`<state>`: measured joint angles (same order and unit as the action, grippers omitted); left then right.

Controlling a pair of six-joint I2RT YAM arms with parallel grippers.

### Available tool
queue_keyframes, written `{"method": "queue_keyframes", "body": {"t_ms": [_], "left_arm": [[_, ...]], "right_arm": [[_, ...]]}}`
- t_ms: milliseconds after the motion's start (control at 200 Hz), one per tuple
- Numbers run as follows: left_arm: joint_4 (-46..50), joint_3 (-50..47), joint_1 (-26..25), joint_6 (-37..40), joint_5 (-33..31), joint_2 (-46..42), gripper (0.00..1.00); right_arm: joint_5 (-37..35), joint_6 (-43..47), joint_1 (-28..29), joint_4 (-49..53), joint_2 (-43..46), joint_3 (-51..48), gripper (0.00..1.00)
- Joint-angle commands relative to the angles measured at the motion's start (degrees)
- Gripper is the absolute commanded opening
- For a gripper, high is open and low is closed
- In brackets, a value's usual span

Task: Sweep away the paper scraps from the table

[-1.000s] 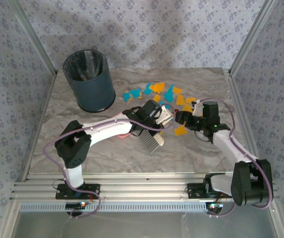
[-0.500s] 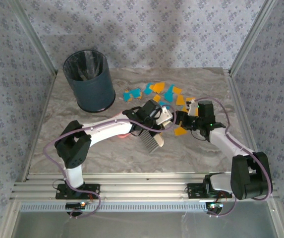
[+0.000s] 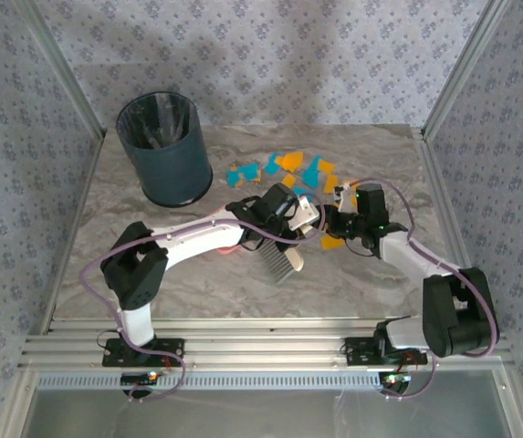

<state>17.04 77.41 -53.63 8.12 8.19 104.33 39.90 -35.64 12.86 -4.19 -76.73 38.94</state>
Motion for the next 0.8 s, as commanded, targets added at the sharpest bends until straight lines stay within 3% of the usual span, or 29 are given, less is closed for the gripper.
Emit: {"method": "queue_keyframes", "body": {"t_ms": [0,210,430,580,795], "left_arm": [[-2.2,1.3,-0.2,-0.1,1.9,-3.3,0.19],[-1.8,1.7,-0.2,-0.1,2.2,-3.0,0.19],[-1.4,1.7,-0.1,0.1,2.5,-2.9,0.22],[-1.2,0.7,-0.2,0.2,2.6,-4.5,0.35],[-1.0,-3.6,0.7,0.2,2.0,-10.6,0.51]], "right_arm": [[0.0,-1.6,0.9,-2.3,-0.7,1.6,0.53],[-1.6,-1.8,1.5,-3.2,-0.4,1.0,0.48],[-4.6,-1.8,1.5,-3.1,1.5,0.2,0.27],[-9.7,-2.4,0.4,-2.2,4.9,-1.1,0.15],[-11.6,-3.3,-3.6,-1.0,9.4,-2.6,0.08]]}}
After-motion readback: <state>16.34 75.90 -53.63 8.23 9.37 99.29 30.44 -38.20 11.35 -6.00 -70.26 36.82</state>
